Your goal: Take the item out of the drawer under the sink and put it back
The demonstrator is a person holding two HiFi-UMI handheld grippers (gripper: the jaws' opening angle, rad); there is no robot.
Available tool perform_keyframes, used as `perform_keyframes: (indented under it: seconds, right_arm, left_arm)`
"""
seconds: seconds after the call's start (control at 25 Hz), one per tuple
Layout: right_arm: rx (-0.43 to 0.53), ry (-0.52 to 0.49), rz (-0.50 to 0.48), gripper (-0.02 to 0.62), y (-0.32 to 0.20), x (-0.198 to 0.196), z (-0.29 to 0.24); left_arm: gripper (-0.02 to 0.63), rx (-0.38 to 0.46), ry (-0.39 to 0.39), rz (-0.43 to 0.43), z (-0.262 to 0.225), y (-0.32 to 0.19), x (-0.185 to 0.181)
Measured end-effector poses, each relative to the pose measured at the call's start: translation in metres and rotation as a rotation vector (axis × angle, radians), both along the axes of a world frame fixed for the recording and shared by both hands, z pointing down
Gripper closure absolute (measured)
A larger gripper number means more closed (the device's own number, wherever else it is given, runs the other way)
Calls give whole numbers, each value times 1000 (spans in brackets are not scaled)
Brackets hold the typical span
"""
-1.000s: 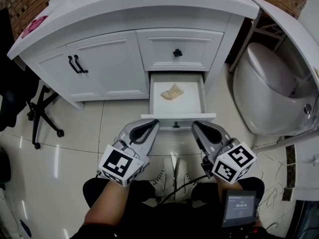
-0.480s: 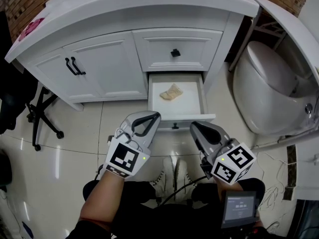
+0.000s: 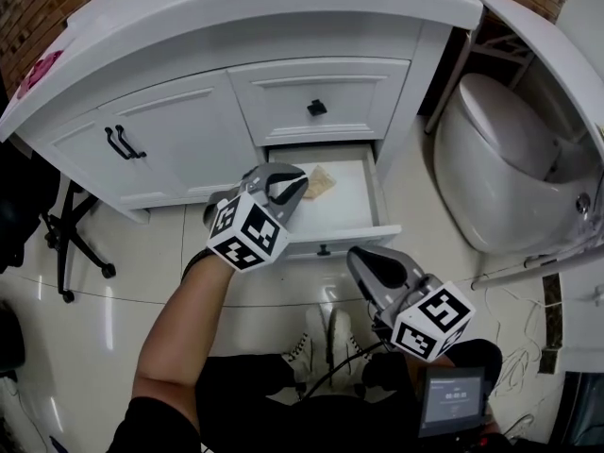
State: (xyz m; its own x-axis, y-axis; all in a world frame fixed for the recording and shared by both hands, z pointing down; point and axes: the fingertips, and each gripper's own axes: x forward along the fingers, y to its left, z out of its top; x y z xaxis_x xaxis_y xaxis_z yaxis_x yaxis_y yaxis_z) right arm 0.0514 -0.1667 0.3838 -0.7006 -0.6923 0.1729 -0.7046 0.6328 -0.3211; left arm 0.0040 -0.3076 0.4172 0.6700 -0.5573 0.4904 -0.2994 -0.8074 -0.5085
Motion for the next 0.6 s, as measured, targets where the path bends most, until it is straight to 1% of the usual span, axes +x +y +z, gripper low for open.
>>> perform_keyframes:
  seconds: [0.08, 0.16, 0.24, 0.36, 0.48, 0.6]
  right_arm:
    - [-8, -2, 4, 588, -2, 1, 3]
    - [-15, -4, 7, 588, -4, 2, 5]
    - [-22, -3, 4, 588, -6, 3, 8]
    - [-39, -1, 0, 588, -7, 3, 15]
    - [-57, 0, 6, 588, -8, 5, 21]
    - [-67, 2, 14, 588, -9, 8, 26]
  left_arm:
    - [570, -30, -45, 28, 20, -10, 9]
    - [549, -62, -86, 49, 41, -20, 16]
    - [549, -89, -117, 59, 59, -30, 20]
    - [543, -137, -166, 61, 89, -48, 23]
    - [534, -193, -218, 44, 121, -65, 19]
    - [515, -226, -247, 40, 141, -74, 17]
